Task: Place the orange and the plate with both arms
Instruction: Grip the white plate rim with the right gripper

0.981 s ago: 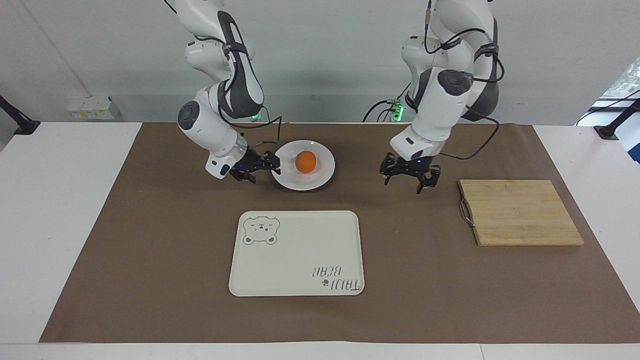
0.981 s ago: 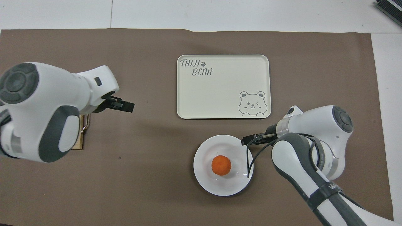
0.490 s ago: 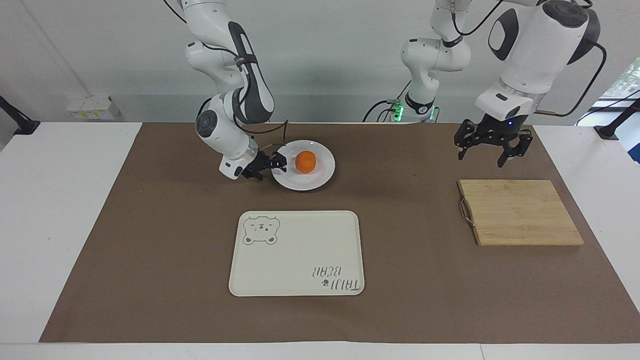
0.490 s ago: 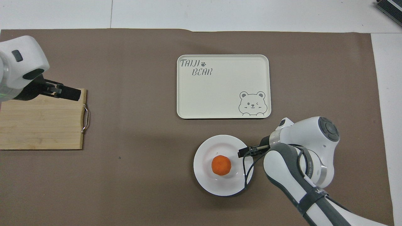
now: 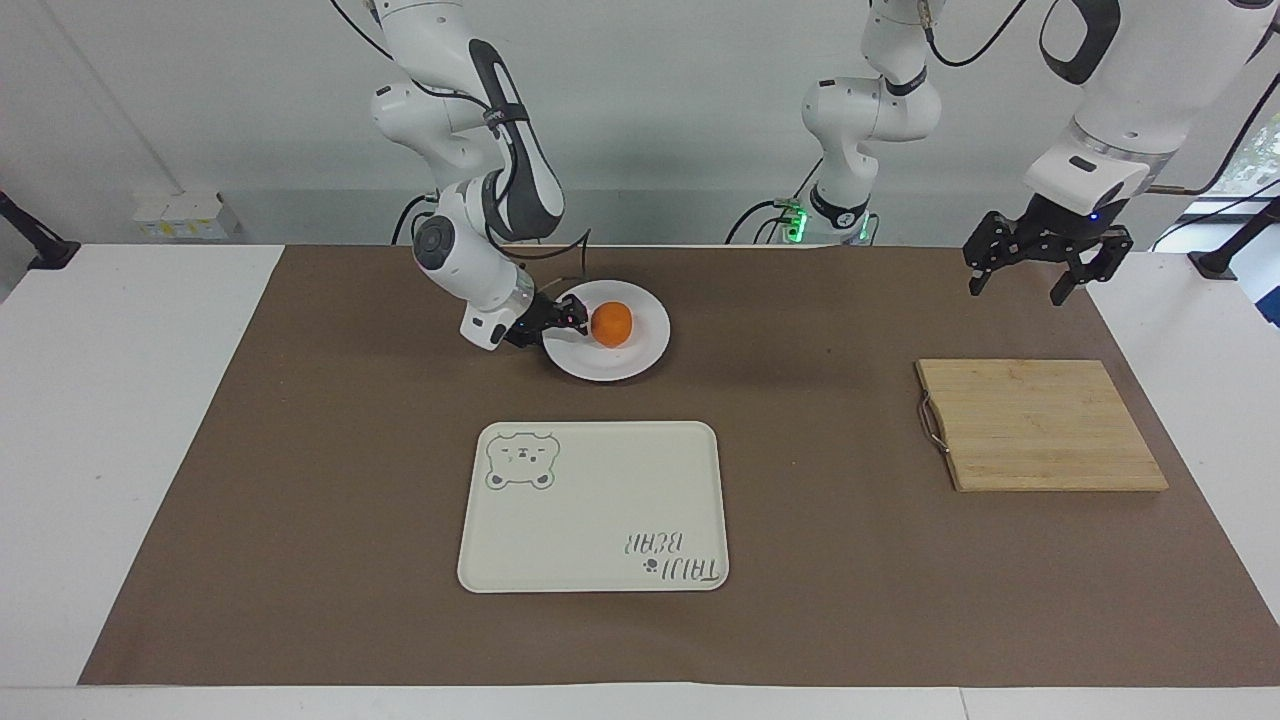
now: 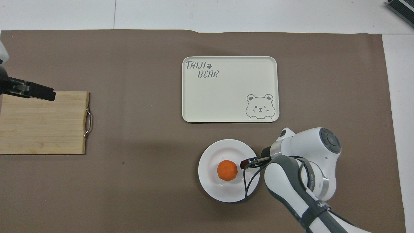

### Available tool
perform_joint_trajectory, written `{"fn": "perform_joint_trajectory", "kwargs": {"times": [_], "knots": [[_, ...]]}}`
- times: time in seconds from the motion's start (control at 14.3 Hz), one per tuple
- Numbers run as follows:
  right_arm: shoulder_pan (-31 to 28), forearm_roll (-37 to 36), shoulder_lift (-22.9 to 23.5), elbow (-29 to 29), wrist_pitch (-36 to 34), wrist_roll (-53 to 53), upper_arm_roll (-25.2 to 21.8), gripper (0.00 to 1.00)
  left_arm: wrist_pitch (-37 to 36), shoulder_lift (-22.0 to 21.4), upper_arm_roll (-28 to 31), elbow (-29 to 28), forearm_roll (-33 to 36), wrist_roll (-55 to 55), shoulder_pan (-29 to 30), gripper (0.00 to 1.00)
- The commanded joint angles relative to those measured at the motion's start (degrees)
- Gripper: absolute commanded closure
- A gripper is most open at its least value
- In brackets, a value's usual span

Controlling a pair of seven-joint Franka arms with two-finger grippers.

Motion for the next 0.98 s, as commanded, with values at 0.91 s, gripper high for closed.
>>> {"fn": "perform_joint_trajectory", "kwargs": {"times": [0.91], "knots": [[-3.27, 1.88, 0.81, 2.52, -0.02, -6.37, -0.18, 1.00, -2.92, -2.71, -0.94, -3.98, 0.32, -3.37, 0.92, 0.00]]}}
